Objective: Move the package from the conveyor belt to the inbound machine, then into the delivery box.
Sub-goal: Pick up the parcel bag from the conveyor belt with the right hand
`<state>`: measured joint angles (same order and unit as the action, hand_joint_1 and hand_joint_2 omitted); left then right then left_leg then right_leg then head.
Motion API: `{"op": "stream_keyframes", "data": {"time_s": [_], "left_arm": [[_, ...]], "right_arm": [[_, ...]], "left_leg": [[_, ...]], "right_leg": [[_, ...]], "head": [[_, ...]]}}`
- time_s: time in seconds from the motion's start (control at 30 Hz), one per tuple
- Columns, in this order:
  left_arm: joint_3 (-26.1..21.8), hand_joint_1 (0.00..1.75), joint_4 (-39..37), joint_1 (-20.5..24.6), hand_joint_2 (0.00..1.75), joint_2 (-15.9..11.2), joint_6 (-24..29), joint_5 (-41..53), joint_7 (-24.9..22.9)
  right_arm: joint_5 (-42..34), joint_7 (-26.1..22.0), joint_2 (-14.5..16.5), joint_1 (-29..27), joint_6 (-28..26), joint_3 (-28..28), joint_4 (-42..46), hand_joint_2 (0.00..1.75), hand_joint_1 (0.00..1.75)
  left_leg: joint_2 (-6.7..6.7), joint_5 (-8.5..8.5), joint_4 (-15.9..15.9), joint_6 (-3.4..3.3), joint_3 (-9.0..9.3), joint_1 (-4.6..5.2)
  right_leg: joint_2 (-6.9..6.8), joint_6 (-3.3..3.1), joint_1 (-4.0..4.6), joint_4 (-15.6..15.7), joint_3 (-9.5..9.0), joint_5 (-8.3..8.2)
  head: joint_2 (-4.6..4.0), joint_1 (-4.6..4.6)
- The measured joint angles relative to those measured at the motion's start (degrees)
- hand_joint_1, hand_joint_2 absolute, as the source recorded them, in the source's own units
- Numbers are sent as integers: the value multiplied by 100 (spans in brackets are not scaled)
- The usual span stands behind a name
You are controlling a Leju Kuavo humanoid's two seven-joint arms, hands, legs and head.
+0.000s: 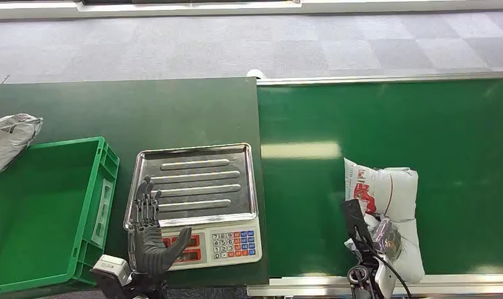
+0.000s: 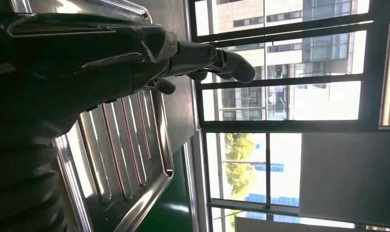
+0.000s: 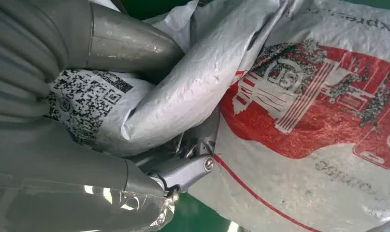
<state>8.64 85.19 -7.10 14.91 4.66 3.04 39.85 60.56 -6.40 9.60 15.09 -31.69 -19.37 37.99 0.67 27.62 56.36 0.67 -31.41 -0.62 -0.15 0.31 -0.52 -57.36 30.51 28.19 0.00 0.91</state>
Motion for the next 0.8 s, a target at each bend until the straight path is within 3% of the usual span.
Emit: {"op": "stream_keyframes", "data": {"time_s": [0.07,0.17,0.3,0.4,0.5,0.8], "left_arm": [[-7,0,16,-5,175,0,6,6,0],[-13,0,57,3,175,-1,-9,16,0],[-3,0,60,110,175,-16,33,15,0],[-3,0,60,200,175,-48,69,6,0],[-5,0,60,277,175,-80,88,5,0],[-31,0,85,450,175,-166,253,29,0]], "right_arm": [[-109,-229,17,-15,-99,-2,7,175,175],[-602,-1038,92,-141,-364,-6,167,175,175],[-1376,-2179,245,-498,-555,42,869,175,175],[-1538,-2600,361,-642,-639,175,1452,175,175],[-1583,-2736,467,-664,-675,423,2014,175,175],[-1390,-2495,590,-344,-527,1207,2973,175,175]], "left_leg": [[0,0,0,0,-1,0],[-5,-2,1,1,-9,0],[-11,-4,1,3,-39,0],[-5,-4,1,3,-49,0],[-6,-4,1,3,-57,0],[-9,-7,1,1,-62,1]], "right_leg": [[0,0,0,0,2,-1],[-1,0,0,0,11,-1],[-4,0,1,-3,35,-1],[-2,0,1,-4,46,-1],[-2,0,1,-4,52,-1],[-4,0,1,-6,53,-1]], "head": [[0,1],[0,1],[0,2],[0,1],[0,1],[0,-1]]}}
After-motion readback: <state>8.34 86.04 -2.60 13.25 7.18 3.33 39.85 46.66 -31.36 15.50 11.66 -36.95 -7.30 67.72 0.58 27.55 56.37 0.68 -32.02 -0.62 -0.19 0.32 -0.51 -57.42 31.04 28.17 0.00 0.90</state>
